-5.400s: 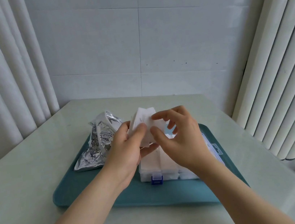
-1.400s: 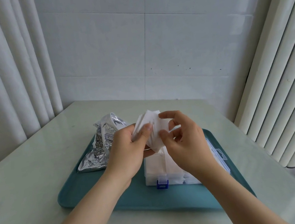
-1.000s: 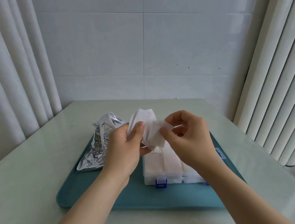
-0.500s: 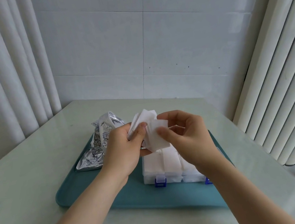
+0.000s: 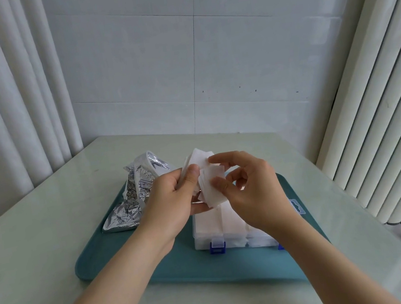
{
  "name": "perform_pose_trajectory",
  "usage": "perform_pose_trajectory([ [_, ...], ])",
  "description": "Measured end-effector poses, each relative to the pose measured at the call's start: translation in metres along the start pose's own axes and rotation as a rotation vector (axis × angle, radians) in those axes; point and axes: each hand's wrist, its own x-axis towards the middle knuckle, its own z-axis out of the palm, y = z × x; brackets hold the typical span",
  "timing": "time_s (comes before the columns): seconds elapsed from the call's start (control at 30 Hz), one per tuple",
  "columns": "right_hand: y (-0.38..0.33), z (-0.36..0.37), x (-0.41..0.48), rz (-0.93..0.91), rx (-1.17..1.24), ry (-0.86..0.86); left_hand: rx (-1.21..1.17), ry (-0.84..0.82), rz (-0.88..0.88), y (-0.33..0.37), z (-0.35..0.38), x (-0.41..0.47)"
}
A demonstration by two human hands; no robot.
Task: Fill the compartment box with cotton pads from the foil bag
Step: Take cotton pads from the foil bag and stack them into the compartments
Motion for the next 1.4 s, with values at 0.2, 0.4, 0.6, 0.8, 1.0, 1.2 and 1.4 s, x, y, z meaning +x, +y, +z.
perform_pose_trajectory([
  [0.2,0.002,0.000,0.000,0.010,-0.080,-0.122,0.040,0.021,0.016,0.001,0.000,-0.001],
  [0.4,0.003,-0.003,-0.001,0.075,0.003,-0.063,-0.010,0.021,-0.008,0.002,0.001,-0.002],
  [0.6,0.001,-0.008,0.000,0.144,0.138,0.056,-0.013,-0.060,-0.007,0.001,-0.001,0.001],
  [0.8,-0.003,-0.011,0.001,0.241,0.229,0.105,0.019,-0.053,0.017,-0.001,-0.002,0.002],
  [1.0,-0.004,-0.014,0.004,0.383,0.479,0.156,0.001,0.039,0.041,0.001,-0.003,0.001],
  [1.2,-0.001,-0.010,0.002,0.464,0.623,-0.026,0.001,0.024,0.056,0.003,-0.003,-0.001],
  [1.4,-0.002,-0.005,-0.001,0.426,0.400,-0.001,0.020,-0.049,0.016,0.007,-0.001,-0.002],
])
